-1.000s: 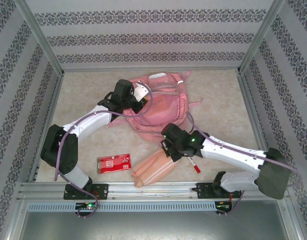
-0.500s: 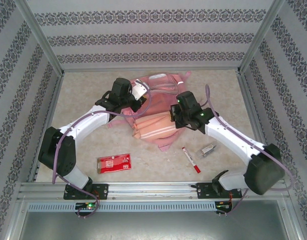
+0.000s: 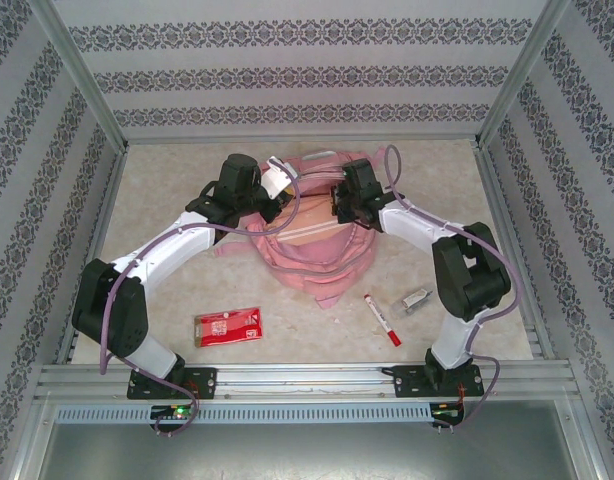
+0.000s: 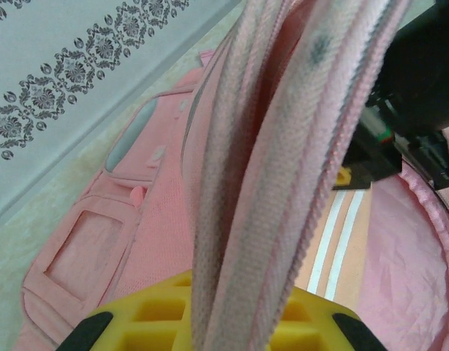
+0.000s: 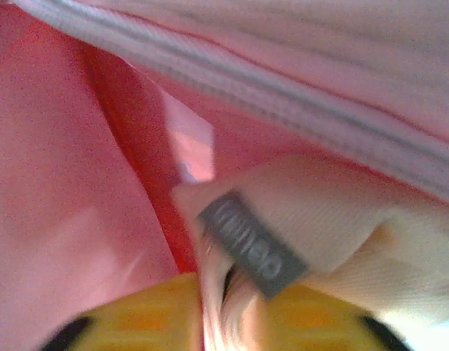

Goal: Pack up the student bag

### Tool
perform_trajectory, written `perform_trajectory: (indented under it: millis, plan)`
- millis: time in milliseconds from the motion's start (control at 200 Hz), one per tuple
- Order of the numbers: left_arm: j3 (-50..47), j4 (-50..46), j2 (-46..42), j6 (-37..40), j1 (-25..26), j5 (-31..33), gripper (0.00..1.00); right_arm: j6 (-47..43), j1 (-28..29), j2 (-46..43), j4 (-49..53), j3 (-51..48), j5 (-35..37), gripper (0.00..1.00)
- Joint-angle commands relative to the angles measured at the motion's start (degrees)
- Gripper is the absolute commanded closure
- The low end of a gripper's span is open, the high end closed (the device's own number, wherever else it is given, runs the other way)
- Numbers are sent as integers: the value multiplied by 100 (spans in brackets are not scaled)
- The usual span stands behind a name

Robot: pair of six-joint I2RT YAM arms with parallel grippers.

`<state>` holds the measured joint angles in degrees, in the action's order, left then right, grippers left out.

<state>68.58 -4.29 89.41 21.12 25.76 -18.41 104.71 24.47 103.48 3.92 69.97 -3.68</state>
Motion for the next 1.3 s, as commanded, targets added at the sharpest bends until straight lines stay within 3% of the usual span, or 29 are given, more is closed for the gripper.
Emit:
perform_trajectory:
  millis: [0,120,240,420,535,685,839,1219,1294]
  plan:
    - [235,862,-289,-127,-20,-505,99,-533,-82,-213,-616,-71,69,39]
    - [226,790,-281,-127,-21,-380,99,-880,-58,-835,-392,-538,-29,32]
    - [224,790,-279,-122,-27,-281,99,-1020,22,-1501,-45,-1047,-361,31]
    - [202,715,-335,-116,-19,-221,99,-324,974,-2380,172,-2092,311,31]
    - [148,707,-346,-166,-21,-233,99,-55,1259,-2287,-425,-2618,347,31]
    - [141,607,-380,-176,-24,-240,99,-156,1320,-1648,-1377,-2583,197,34]
    - [105,582,-432,-141,-21,-310,99,-302,1184,-906,-2477,-2290,56,44]
    - [276,490,-368,-92,-21,-575,99,-476,1199,425,-3928,-1581,462,100]
    - [337,436,-354,-58,-32,-620,99,-651,1161,733,-4172,-1343,539,100]
